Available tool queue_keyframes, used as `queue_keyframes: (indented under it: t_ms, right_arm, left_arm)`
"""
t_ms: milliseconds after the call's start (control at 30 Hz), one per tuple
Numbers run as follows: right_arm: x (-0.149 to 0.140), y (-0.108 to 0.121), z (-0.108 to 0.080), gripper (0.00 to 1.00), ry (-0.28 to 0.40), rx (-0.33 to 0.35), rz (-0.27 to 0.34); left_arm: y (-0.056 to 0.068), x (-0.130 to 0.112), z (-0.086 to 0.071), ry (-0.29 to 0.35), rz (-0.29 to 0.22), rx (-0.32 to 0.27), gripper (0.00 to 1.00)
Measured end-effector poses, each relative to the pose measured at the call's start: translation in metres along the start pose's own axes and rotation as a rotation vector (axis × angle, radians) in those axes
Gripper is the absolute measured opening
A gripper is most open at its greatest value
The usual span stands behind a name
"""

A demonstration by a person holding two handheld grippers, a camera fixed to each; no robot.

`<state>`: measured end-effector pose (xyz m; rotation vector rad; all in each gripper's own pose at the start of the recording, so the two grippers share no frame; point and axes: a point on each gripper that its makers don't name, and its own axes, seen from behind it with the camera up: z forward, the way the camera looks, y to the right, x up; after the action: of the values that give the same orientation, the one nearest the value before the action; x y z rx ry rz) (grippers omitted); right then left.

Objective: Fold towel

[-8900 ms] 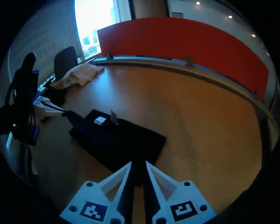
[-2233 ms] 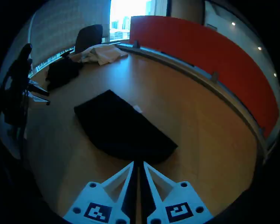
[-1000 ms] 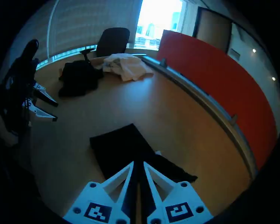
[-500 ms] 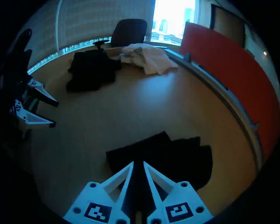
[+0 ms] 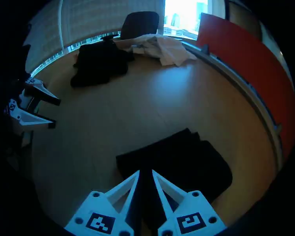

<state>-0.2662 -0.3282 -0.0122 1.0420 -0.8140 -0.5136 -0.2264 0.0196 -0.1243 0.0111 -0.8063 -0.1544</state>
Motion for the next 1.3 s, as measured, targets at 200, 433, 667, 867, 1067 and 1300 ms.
queue_keyframes:
  t_ms: [200, 433, 667, 867, 1067, 1300]
  right_arm:
    - [0.002, 0.003, -0.006, 0.27, 0.02, -0.002, 0.007]
    - [0.004, 0.003, -0.015, 0.7, 0.043, 0.002, 0.006]
    - [-0.001, 0.005, -0.021, 0.7, 0.047, -0.008, 0.017]
    - [-0.014, 0.007, -0.029, 0.7, 0.041, -0.024, 0.033]
    - [-0.034, 0.01, -0.038, 0.7, 0.029, -0.049, 0.058]
    - [-0.056, 0.013, -0.047, 0.7, 0.013, -0.073, 0.093]
  left_arm:
    - [0.002, 0.002, 0.0, 0.002, 0.002, 0.0, 0.93]
    - [0.005, 0.004, 0.0, 0.005, 0.002, 0.002, 0.93]
    - [0.009, 0.006, 0.0, 0.008, 0.003, 0.001, 0.93]
    - [0.011, 0.008, 0.001, 0.009, 0.009, 0.005, 0.93]
    - [0.012, 0.008, 0.002, 0.008, 0.008, 0.006, 0.93]
    - [0.015, 0.009, 0.003, 0.006, 0.015, 0.002, 0.93]
